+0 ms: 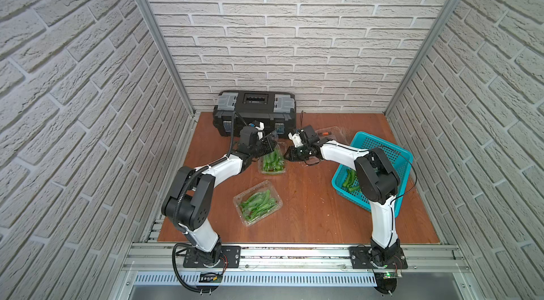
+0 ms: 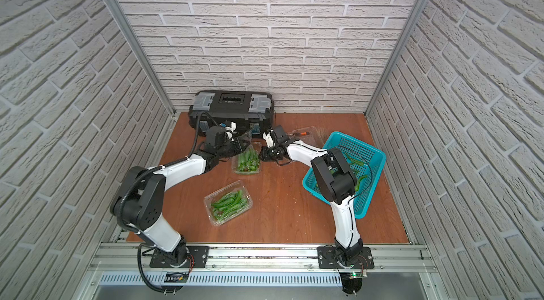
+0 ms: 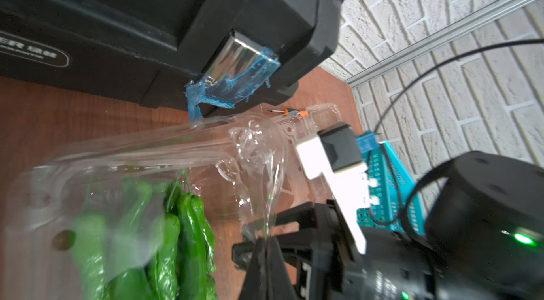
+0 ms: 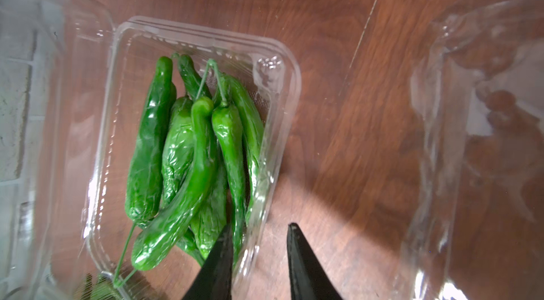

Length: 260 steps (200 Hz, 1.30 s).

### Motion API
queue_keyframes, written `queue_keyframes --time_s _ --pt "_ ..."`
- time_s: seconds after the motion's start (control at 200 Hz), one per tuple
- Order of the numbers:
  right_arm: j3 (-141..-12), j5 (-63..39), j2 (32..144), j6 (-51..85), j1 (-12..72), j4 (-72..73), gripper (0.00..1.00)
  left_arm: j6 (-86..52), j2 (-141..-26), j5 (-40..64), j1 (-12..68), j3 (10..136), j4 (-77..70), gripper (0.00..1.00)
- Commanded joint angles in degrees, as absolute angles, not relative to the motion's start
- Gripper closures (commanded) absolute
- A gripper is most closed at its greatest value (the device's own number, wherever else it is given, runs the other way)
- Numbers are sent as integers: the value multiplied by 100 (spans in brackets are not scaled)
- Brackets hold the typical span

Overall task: Take small green peppers out of containers
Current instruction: Open the packing box at the center of the board, then pick up the green pepper from the packing box.

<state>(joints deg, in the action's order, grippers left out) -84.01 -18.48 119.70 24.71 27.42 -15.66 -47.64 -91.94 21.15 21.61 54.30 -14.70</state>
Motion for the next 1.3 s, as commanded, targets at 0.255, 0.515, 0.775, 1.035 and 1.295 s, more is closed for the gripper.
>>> queue_keyframes --time_s 0.255,0.515,0.775,1.035,1.295 --pt "-8345 -1022 11620 2223 2773 -2014 68 -4276 -7424 559 1715 4936 53 54" --pt "-8561 -1237 11382 2147 2782 -1948 67 -4322 -6572 -1537 1485 4711 769 44" --pt "-8493 -1437 11109 1922 2908 -1956 67 -4228 -6886 -1453 1238 5191 674 41" --pt "-8227 -1285 10478 1695 2942 -1631 66 -3831 -7576 -1274 1698 5833 534 33" --pt "-8402 -1116 10241 1365 3218 -1878 66 -4411 -8322 -1364 2218 5845 99 32"
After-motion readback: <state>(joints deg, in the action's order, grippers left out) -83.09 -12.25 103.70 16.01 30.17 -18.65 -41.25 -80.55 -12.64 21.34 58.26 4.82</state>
